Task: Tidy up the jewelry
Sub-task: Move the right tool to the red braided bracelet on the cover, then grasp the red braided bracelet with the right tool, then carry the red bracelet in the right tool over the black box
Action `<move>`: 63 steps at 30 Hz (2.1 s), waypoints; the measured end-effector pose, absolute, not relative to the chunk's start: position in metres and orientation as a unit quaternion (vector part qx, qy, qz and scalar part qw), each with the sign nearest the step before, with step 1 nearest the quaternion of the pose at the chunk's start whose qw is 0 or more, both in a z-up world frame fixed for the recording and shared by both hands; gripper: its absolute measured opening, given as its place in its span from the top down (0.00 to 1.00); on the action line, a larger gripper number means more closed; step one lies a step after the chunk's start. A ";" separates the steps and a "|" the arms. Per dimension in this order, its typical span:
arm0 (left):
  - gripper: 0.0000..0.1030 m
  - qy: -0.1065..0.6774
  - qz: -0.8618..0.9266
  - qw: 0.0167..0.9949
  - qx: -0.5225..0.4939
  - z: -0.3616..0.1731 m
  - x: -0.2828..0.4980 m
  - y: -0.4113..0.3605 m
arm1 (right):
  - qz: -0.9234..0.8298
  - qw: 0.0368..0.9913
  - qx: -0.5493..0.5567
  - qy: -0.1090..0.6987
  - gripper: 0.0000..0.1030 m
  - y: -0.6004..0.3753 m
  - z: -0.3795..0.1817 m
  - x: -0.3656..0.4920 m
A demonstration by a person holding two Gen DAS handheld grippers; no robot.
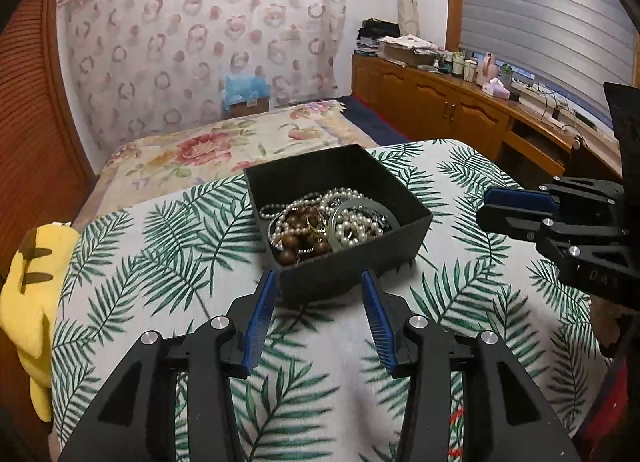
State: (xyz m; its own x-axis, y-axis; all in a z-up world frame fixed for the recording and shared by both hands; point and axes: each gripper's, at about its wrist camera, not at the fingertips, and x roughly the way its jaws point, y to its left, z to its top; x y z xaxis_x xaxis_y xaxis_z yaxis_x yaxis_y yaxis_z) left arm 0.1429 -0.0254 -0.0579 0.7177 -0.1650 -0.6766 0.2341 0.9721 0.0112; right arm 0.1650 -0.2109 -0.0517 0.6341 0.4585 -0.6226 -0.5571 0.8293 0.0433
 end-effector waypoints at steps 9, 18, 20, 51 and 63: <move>0.30 0.356 -0.105 0.927 0.042 -0.058 0.130 -0.013 | 0.295 0.895 -0.083 0.325 0.74 -0.206 -0.056 0.141; 0.23 0.370 -0.110 0.922 0.039 -0.068 0.119 -0.012 | 0.312 0.878 -0.098 0.349 0.74 -0.198 -0.078 0.117; 0.23 0.373 -0.114 0.920 0.038 -0.071 0.115 -0.012 | 0.317 0.874 -0.100 0.355 0.74 -0.197 -0.082 0.113; 0.23 0.430 -0.171 0.883 0.082 -0.111 0.077 -0.058 | 0.348 0.829 -0.140 0.415 0.97 -0.190 -0.118 0.086; 0.23 0.426 -0.151 0.889 0.077 -0.106 0.087 -0.055 | 0.347 0.848 -0.131 0.379 0.98 -0.188 -0.096 0.090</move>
